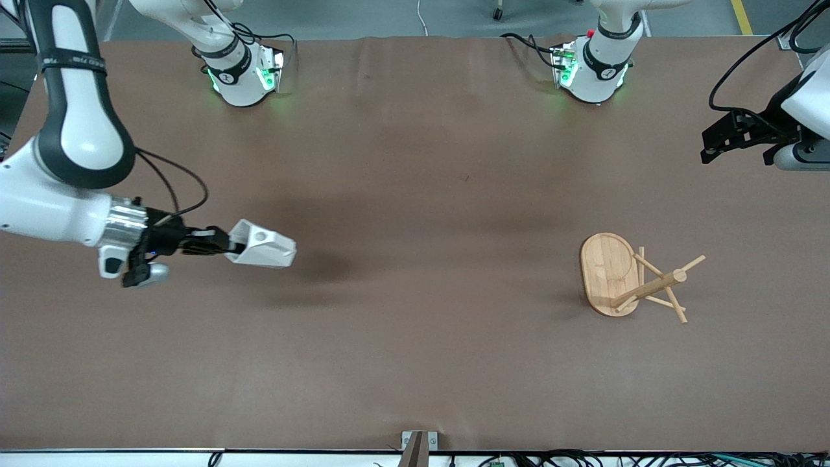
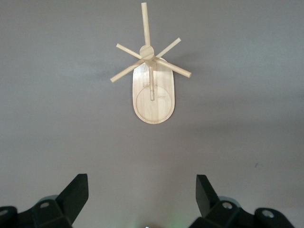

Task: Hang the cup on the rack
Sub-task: 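Lift the cup with the right gripper while the left gripper approaches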

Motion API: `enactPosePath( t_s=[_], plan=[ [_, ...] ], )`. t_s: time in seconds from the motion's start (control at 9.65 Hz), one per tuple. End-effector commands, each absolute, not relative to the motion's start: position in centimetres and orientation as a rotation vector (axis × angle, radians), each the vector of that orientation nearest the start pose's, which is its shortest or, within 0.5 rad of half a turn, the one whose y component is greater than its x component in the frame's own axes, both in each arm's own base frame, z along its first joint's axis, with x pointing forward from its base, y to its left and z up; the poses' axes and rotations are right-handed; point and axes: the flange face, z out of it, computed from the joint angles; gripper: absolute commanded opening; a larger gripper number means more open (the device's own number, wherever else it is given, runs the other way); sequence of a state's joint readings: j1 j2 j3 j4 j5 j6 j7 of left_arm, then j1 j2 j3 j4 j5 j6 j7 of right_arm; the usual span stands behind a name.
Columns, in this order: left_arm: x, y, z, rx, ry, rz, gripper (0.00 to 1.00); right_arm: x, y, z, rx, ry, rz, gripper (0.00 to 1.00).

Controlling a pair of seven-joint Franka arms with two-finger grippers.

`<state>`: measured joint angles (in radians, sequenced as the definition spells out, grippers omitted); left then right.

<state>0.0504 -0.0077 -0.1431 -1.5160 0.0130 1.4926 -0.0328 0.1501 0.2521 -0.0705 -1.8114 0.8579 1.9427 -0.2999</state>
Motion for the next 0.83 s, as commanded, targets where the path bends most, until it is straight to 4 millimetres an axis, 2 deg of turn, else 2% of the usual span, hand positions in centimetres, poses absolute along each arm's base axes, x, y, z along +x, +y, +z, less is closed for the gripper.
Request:
enactPosePath(
  t_s=[0.0, 0.1, 0.21, 0.31, 0.41, 0.52, 0.73],
  plan=[
    [55.3, -7.1, 62.2, -3.134, 0.175, 0.113, 1.00, 60.7, 13.5, 42.5, -2.203, 0.041, 0.058, 0.00],
    [55.5, -10.3, 60.9, -3.129, 0.266, 0.151, 1.00, 60.5, 15.3, 42.7, -2.121, 0.062, 0.080, 0.00],
    [55.1, -14.7, 59.9, -3.115, 0.393, 0.167, 1.00, 60.1, 16.8, 42.8, -2.080, 0.058, 0.102, 0.00],
    [54.5, -19.1, 59.5, -3.106, 0.518, 0.130, 1.00, 60.0, 18.2, 43.1, -2.018, 0.078, 0.109, 0.00],
    [54.1, -22.4, 59.0, -3.097, 0.628, 0.098, 1.00, 60.0, 19.8, 42.7, -1.948, 0.103, 0.124, 0.00],
    [53.0, -26.5, 59.0, -3.070, 0.807, 0.034, 1.00, 59.9, 21.3, 42.8, -1.892, 0.121, 0.132, 0.00],
    [50.5, -33.1, 58.4, -3.030, 1.021, -0.019, 1.00, 59.8, 22.9, 40.9, -1.824, 0.133, 0.193, 0.00]
  ],
)
